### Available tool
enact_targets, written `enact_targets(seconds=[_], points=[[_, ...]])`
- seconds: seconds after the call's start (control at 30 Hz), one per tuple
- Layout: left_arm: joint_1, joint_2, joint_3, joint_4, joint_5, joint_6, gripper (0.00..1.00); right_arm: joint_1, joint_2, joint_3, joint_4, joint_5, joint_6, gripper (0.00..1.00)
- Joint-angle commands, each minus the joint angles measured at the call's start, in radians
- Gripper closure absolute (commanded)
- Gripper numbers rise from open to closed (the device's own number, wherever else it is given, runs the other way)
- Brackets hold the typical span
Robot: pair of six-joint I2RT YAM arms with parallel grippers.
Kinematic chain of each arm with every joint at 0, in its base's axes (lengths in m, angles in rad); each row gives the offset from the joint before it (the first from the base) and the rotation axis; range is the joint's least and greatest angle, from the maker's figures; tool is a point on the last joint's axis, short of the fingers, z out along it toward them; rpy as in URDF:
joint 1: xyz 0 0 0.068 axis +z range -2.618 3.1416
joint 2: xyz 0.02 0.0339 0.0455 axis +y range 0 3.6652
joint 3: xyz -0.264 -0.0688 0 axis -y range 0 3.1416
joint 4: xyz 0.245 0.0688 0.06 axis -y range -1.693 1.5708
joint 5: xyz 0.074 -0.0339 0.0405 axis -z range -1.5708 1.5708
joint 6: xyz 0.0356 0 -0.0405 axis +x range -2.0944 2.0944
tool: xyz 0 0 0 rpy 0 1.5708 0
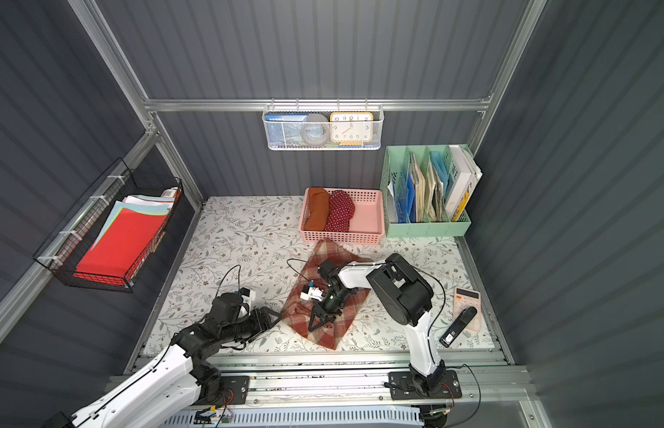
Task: Roll up the skirts
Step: Roll the skirt at the center of the board.
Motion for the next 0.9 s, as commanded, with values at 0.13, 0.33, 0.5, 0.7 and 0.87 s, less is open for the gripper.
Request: enact_targets(seconds=[0.13, 0.33, 0.5, 0.7, 0.87], points=[[-0.074, 0.078, -0.013, 0.156, -0.04, -0.075, 0.36, -0.017, 0.053, 0.008, 0.041, 0.122, -0.007, 1.0], [-0.123, 0.259, 0.018, 0.206, -0.156, -0.064, 0.32, -0.018, 0.034, -0.002, 0.045, 0.129, -0.004, 1.0], [-0.141, 0.427, 0.005, 0.35, -0.204, -0.062, 0.28, -0.019, 0.026, -0.009, 0.052, 0.131, -0.001, 1.0], [-0.166, 0.602, -0.011, 0.454, -0.191, -0.058, 0.29, -0.03, 0.019, -0.02, 0.064, 0.129, 0.007, 1.0], [-0.167, 0.524, -0.032, 0.346, -0.235, -0.018, 0.38, -0.041, -0.002, -0.033, 0.078, 0.124, 0.013, 1.0]])
